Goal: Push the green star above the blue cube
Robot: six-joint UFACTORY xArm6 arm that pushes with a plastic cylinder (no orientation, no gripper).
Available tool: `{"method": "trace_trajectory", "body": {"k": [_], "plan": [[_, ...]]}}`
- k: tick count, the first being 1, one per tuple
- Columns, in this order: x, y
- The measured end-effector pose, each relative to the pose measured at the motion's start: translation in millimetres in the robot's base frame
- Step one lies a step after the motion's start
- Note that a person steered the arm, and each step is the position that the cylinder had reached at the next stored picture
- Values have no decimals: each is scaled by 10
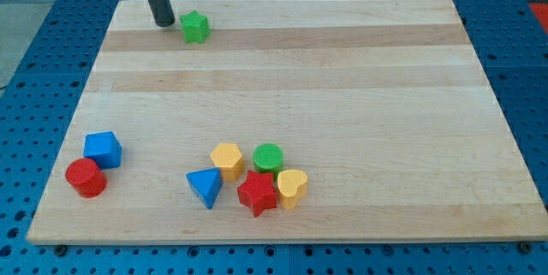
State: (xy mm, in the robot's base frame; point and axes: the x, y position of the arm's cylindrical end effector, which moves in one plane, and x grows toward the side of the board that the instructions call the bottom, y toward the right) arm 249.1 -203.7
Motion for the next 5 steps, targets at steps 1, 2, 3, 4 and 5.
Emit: {"method": "trace_trajectory", "body": {"k": [1, 2, 3, 4, 5], "plan": [[0, -192], [37, -391], [168, -670], [183, -769], [-73, -408]]}}
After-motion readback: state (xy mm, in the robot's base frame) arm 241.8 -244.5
